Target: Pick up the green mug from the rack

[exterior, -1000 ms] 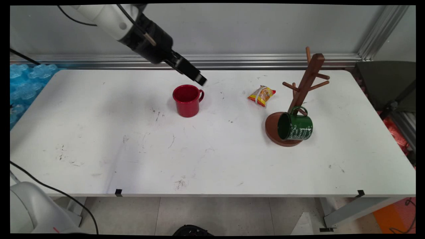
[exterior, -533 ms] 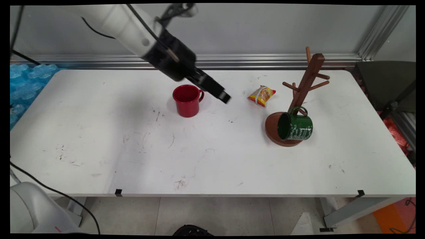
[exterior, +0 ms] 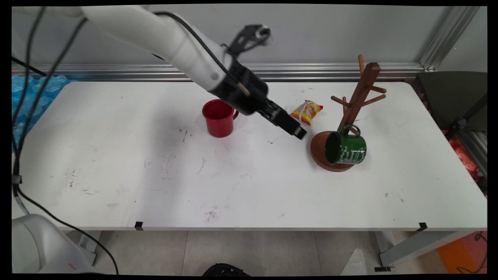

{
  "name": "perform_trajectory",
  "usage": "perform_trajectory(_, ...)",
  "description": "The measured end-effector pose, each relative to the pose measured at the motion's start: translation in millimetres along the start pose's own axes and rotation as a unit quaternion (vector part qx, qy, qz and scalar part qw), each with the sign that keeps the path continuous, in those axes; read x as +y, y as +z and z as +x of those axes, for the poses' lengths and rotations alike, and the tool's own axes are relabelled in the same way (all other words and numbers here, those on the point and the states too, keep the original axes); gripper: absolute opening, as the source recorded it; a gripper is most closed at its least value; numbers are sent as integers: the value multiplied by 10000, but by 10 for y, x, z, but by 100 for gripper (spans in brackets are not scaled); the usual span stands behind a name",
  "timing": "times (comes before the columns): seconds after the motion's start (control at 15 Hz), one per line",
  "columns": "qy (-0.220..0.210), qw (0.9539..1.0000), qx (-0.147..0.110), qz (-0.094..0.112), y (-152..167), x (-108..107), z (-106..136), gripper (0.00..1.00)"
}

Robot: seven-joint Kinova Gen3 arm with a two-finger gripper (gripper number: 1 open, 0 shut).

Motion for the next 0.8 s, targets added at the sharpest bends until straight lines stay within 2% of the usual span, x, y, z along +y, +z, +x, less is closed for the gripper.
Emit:
perform_trajectory(0.27, 44, 9999, 83, -132, 361, -18, 5, 100)
perform_trajectory(0.8, -47, 9994, 231, -248, 982, -101, 17, 100)
